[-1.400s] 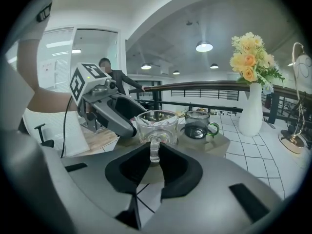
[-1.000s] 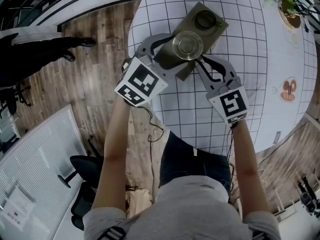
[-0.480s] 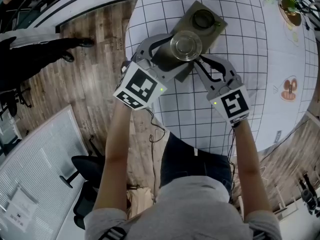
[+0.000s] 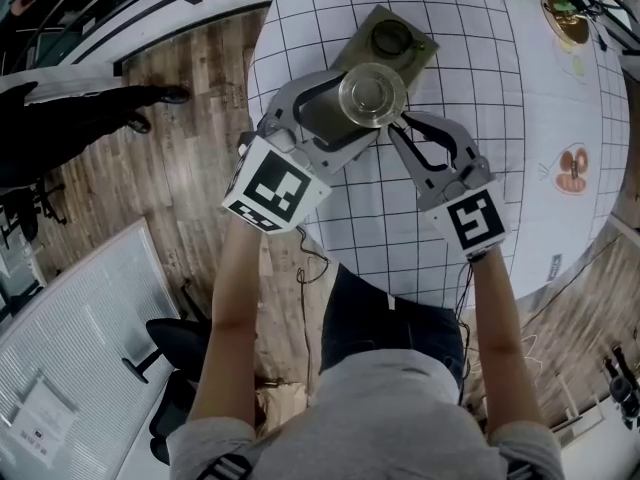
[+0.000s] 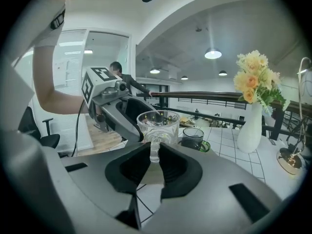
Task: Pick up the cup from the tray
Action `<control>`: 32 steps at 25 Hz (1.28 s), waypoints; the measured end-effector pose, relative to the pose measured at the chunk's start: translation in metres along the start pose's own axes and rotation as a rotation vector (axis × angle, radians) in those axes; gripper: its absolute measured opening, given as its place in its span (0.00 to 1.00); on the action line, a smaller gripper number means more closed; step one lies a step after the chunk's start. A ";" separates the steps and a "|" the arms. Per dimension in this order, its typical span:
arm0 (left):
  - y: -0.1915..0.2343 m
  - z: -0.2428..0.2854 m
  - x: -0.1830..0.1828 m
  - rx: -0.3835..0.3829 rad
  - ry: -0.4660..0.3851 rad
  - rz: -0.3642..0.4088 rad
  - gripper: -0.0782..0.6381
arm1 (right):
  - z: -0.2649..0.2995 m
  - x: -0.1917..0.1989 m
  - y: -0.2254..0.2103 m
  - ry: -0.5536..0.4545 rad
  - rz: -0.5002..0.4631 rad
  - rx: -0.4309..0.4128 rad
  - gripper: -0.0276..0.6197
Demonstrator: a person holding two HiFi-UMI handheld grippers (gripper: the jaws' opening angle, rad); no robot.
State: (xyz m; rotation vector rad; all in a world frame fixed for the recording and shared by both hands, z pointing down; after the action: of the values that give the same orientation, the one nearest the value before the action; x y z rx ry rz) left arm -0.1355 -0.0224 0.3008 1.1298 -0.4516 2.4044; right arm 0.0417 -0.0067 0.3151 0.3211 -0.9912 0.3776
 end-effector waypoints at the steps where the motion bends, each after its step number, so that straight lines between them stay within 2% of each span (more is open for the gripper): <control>1: -0.004 -0.001 -0.003 0.000 0.003 0.001 0.56 | -0.006 -0.001 0.000 -0.003 0.000 0.005 0.12; 6: -0.026 0.002 -0.019 0.012 -0.013 0.012 0.56 | -0.034 0.005 0.005 0.012 0.004 0.027 0.12; 18: -0.090 0.022 -0.024 0.053 0.002 -0.029 0.56 | -0.085 0.044 0.025 0.091 0.027 0.020 0.12; 26: -0.128 0.036 -0.012 0.029 0.035 -0.101 0.56 | -0.099 0.072 0.035 0.149 0.017 -0.022 0.12; 32: -0.151 0.048 0.003 -0.007 0.077 -0.149 0.56 | -0.097 0.100 0.043 0.170 0.082 -0.059 0.12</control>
State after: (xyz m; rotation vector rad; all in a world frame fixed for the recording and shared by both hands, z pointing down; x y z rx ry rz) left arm -0.0285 0.0844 0.3483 1.0266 -0.3386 2.3054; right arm 0.1435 0.0888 0.3548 0.1915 -0.8484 0.4419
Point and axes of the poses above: the fingertips, and each gripper's own axes: z forward along the fingers, y to its left, x out of its underside, the point moved 10 cm from there along -z, backward along the fingers, and after that the axes turned 8 degrees about y, right-handed, at the moved point
